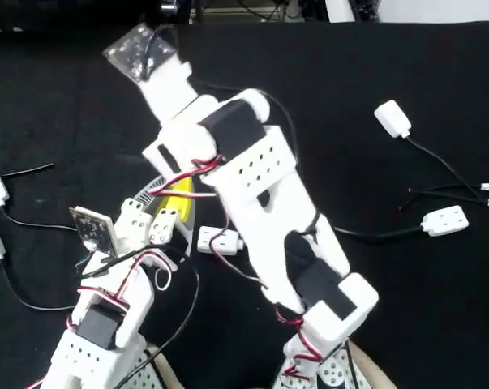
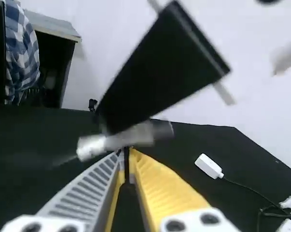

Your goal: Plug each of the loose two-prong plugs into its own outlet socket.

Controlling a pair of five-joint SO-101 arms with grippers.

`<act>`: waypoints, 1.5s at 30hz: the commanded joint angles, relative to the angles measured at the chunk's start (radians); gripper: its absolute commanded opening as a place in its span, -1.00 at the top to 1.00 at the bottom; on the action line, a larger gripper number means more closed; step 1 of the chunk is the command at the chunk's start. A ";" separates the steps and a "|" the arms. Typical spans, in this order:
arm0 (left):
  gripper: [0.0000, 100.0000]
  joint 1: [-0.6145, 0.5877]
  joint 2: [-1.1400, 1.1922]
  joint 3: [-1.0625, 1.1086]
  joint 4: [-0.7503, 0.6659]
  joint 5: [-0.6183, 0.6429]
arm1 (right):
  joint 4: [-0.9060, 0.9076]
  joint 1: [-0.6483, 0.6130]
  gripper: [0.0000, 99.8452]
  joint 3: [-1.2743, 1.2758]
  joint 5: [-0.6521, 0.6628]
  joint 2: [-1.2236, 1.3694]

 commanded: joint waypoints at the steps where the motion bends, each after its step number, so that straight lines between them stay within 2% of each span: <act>1: 0.94 -0.004 -0.005 0.016 -0.018 -0.005 | 0.014 -0.012 0.98 0.010 0.003 -0.064; 6: 0.94 -0.004 -0.005 0.016 -0.017 -0.005 | 0.012 0.006 0.98 0.010 0.003 -0.059; 13: 0.94 -0.025 -0.006 0.016 0.100 -0.005 | -0.035 0.068 0.96 0.025 0.002 -0.053; 16: 0.94 -0.137 -0.006 0.016 0.118 -0.005 | -0.044 0.117 0.84 0.059 -0.008 -0.028; 19: 0.94 -0.312 -0.006 0.016 0.121 -0.005 | -0.041 0.184 0.73 0.114 -0.040 0.013; 23: 0.94 -0.478 -0.006 0.016 0.164 -0.002 | -0.018 0.256 0.72 0.236 0.017 0.065; 27: 0.94 -0.521 -0.006 0.016 0.180 0.002 | 0.003 0.307 0.72 0.369 0.129 0.116; 30: 0.94 -0.522 -0.005 0.016 0.181 0.000 | 0.005 0.333 0.71 0.435 0.144 0.130; 35: 0.94 -0.521 -0.008 0.016 0.265 -0.003 | 0.000 0.316 0.71 0.544 0.141 0.128; 37: 0.94 -0.521 -0.008 0.016 0.265 -0.003 | 0.000 0.288 0.71 0.585 0.095 0.133; 42: 0.94 -0.521 -0.008 0.016 0.269 -0.003 | 0.000 0.155 0.71 0.656 -0.072 0.130; 45: 0.94 -0.524 -0.008 0.016 0.270 -0.003 | -0.002 0.087 0.71 0.654 -0.072 0.130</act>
